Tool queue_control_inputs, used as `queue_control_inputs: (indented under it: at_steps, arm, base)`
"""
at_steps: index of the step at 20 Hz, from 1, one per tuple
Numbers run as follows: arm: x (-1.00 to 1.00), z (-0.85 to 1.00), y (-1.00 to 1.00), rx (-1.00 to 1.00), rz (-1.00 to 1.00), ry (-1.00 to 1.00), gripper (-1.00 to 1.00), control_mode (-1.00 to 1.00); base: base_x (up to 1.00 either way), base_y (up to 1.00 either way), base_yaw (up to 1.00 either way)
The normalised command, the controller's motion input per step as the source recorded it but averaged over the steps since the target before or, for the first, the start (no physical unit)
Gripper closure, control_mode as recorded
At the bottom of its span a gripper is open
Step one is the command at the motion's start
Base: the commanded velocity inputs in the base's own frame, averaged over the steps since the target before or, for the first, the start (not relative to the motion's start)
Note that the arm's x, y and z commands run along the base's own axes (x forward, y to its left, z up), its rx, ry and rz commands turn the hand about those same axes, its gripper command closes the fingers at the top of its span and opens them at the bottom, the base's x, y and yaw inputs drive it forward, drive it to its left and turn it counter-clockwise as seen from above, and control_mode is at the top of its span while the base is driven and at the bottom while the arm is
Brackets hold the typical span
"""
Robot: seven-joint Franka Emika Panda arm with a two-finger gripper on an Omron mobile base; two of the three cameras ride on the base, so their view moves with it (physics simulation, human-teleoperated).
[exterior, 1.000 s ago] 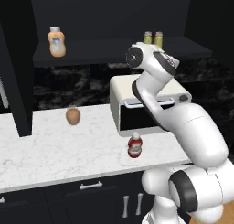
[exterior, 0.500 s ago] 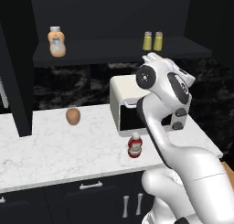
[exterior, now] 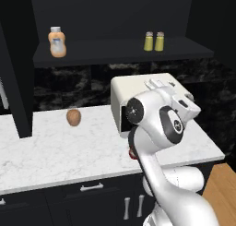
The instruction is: Put the shaker and condiment bottle from the counter next to their counterparts in the cabinet.
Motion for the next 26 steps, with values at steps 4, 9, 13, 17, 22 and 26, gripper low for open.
queue_control_inputs:
  at_steps: [4,9,13,17,22,26]
  arm:
    - [-0.70,-0.31,0.23,-0.01,-0.15,-0.04,-1.00,-1.00]
    - [-0.49,-0.26,0.25,-0.01,-0.12,-0.01,-1.00,-1.00]
    - [-0.02,-0.50,0.38,-0.08,0.00,0.07,-1.00,-1.00]
    - [0.04,-0.71,0.17,-0.07,0.00,0.02,-1.00,-1.00]
    - [0.00,-0.48,0.07,-0.01,0.00,0.12,-1.00,-1.00]
    - [0.00,-0.41,0.01,0.00,-0.03,0.03,-1.00,-1.00]
  base:
    - [0.00,0.00,0.00]
    - [0.00,0.00,0.00]
    - [0.00,0.00,0.00]
    - [0.00,0.00,0.00]
    - [0.00,0.00,0.00]
    - [0.00,0.00,0.00]
